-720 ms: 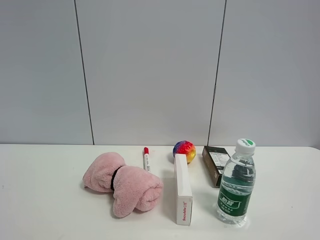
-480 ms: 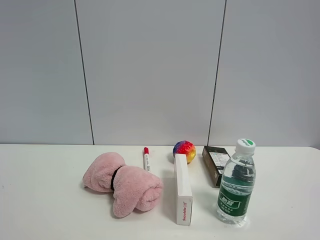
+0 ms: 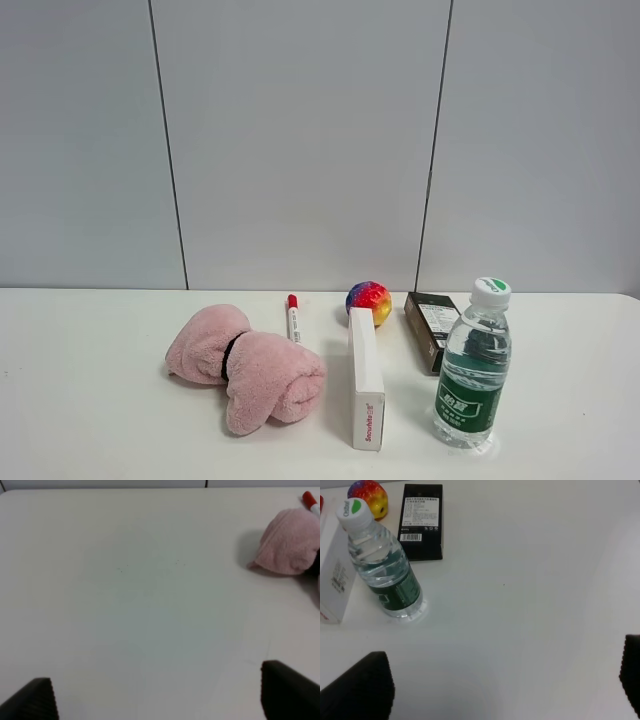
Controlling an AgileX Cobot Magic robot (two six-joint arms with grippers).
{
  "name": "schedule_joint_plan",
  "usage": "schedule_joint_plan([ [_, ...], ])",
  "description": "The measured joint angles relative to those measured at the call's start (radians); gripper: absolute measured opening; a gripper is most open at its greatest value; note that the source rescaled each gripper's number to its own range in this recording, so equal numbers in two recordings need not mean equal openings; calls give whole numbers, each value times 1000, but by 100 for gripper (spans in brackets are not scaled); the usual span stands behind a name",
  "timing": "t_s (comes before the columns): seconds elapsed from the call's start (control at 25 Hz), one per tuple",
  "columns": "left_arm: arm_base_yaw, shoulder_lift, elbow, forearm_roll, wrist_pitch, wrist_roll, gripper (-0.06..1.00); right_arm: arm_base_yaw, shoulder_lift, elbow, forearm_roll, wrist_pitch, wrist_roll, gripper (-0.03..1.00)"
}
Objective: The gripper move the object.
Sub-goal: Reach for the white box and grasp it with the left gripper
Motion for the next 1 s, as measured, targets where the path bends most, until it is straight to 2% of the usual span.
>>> schedule_joint_plan([
  [0.16,0,0,-1,-21,0,44,100,0,0,0,0,0,0,100],
  [0.28,0,13,-33,-70,-13,90,100,0,0,0,0,0,0,100],
  [0.52,0,204,-251,-162,-34,200,100,0,0,0,0,0,0,100],
  [0.64,0,370,-389,-238,-27,284,100,0,0,0,0,0,0,100],
  [0.8,0,604,-556,-380,-43,439,100,0,0,0,0,0,0,100],
  [1.0,0,847,-670,-536,-79,603,100,0,0,0,0,0,0,100],
])
